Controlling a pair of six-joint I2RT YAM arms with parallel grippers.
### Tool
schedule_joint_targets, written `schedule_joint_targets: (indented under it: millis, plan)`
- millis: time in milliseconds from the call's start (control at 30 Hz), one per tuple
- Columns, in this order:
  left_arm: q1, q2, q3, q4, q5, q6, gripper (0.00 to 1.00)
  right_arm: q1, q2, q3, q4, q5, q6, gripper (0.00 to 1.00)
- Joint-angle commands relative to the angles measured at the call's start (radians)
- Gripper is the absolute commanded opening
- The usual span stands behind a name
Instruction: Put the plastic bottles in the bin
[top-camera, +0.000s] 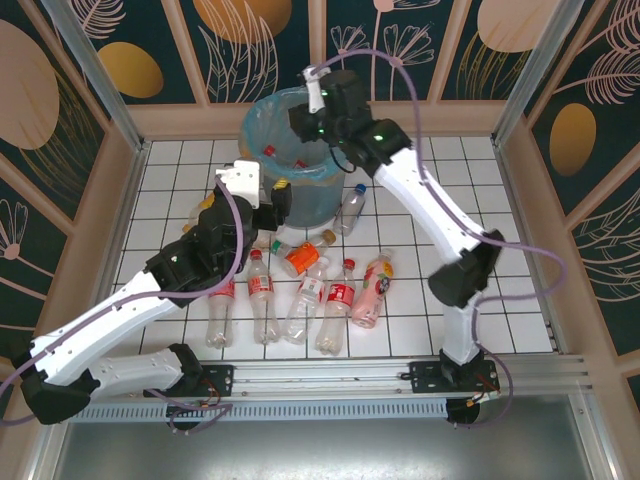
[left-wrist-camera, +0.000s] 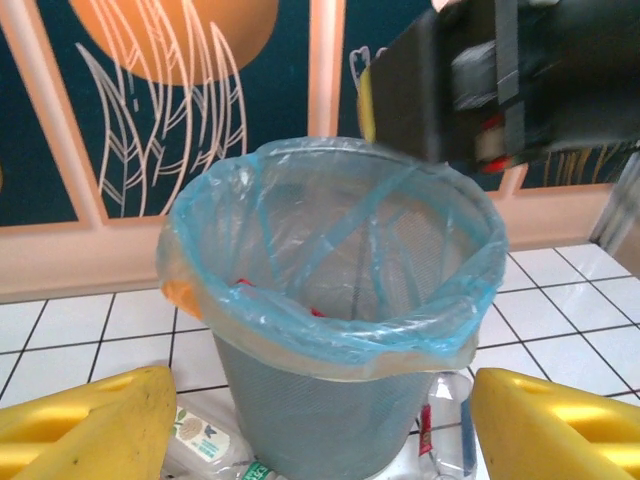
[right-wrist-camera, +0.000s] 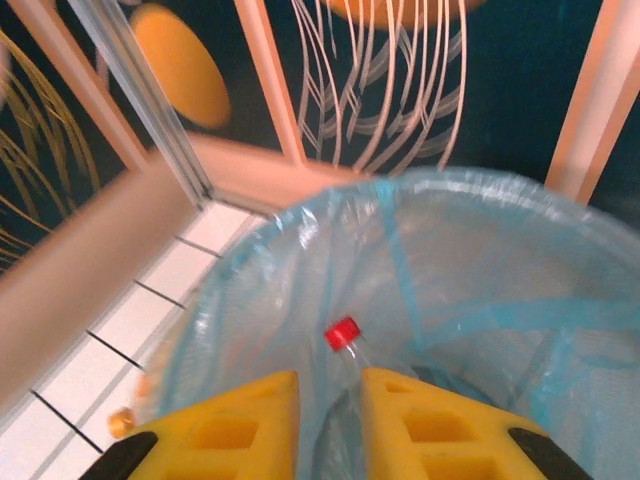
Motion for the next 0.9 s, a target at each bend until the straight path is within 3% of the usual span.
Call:
schedule_joint_targets:
  millis: [0, 200, 367, 533, 700, 867]
  plan:
    - [0.007, 0.040, 0.057, -0.029, 0.114, 0.053, 0.78, 0.004, -0.194, -0.165, 0.097, -0.016, 0.021, 0.25]
    - [0.006, 0.218, 0.160, -0.101, 0.407, 0.067, 0.76, -0.045, -0.569, -0.680, 0.233, 0.063, 0.109, 0.35]
    - [0.005, 0.352, 0.188, -0.055, 0.564, 0.014, 0.74, -0.229, -0.762, -0.959, 0.118, -0.020, 0.226, 0.42]
    - [-0.004, 0.487, 0.239, -0.044, 0.669, -0.039, 0.74, -0.377, -0.810, -1.159, 0.033, -0.154, 0.266, 0.46]
    - [-0.031, 0.620, 0.306, -0.113, 0.704, -0.055, 0.71, -0.525, -0.784, -1.385, 0.167, -0.367, 0.314, 0.54]
    - [-0.040, 0.697, 0.285, -0.132, 0.730, -0.060, 0.71, -0.587, -0.662, -1.463, 0.259, -0.496, 0.329, 0.62]
